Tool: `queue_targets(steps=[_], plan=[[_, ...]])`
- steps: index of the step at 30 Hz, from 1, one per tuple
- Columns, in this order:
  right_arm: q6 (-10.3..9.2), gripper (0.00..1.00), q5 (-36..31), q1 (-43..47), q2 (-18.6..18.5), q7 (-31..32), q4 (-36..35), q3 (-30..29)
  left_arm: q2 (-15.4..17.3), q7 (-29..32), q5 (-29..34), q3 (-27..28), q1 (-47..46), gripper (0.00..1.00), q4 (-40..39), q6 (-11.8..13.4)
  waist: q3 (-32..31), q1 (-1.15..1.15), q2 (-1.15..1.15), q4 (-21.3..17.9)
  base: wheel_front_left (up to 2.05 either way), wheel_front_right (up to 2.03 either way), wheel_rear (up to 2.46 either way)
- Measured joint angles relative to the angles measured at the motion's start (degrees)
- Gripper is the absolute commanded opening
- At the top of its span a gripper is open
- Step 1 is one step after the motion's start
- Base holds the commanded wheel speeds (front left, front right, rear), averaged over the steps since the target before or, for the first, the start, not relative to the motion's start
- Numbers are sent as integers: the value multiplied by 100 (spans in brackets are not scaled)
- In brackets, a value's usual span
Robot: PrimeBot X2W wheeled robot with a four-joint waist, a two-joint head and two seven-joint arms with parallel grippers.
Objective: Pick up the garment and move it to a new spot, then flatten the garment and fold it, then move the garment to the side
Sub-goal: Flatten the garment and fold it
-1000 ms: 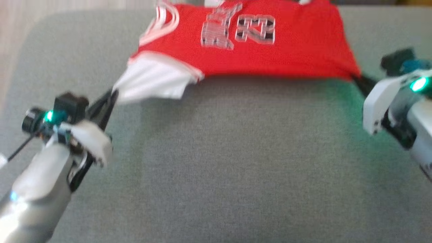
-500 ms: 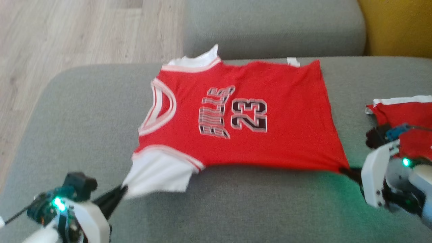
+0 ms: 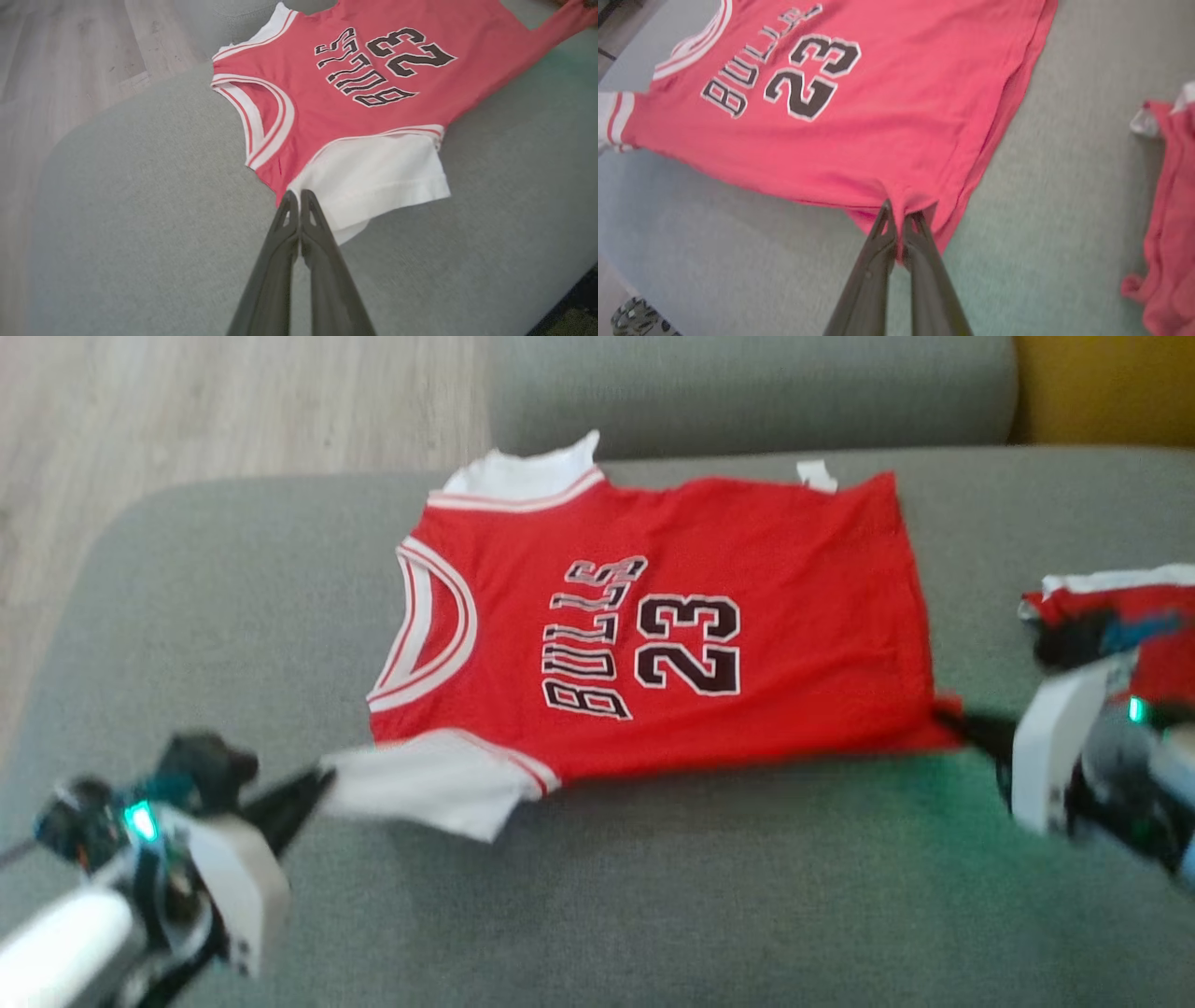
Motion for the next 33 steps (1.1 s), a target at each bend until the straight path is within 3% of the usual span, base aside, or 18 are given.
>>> queue_targets(steps=[5, 16, 27, 28, 29, 30, 31, 33], plan=[[0, 0, -70, -629, 189, -76, 149, -221, -104, 145, 133, 54, -819, 0, 534, -246, 392, 1, 0, -33, 0, 0, 0], [0, 0, -458, -1279, 612, -169, 864, -242, -728, -36, 679, -90, -2154, 0, 1869, -687, 1139, 1, 0, -170, 0, 0, 0], [0, 0, -491, -1513, 880, -363, 1091, -115, -1195, -526, 1225, -379, -3125, 0, 2961, -829, 1472, 0, 0, -373, 0, 0, 0], [0, 0, -491, -1518, 880, -400, 1117, -87, -1235, -614, 1271, -397, -3177, 43, 3053, -827, 1483, 0, 0, -383, 0, 0, 0], [0, 0, -492, -1526, 889, -459, 1147, -80, -1283, -735, 1283, -393, -3203, 96, 3145, -820, 1490, 0, 0, -388, 0, 0, 0], [0, 44, -492, -1526, 889, -459, 1147, -80, -1283, -735, 1283, -393, -3203, 100, 3145, -820, 1490, 0, 0, -388, 0, 0, 0], [0, 100, -491, -1539, 914, -548, 1204, -90, -1333, -858, 1295, -390, -3222, 100, 3229, -795, 1493, -1, 0, -390, 0, 0, 0], [0, 100, -492, -1592, 974, -659, 1345, -108, -1424, -1066, 1322, -375, -3244, 100, 3377, -719, 1487, 0, 0, -383, 0, 0, 0]])
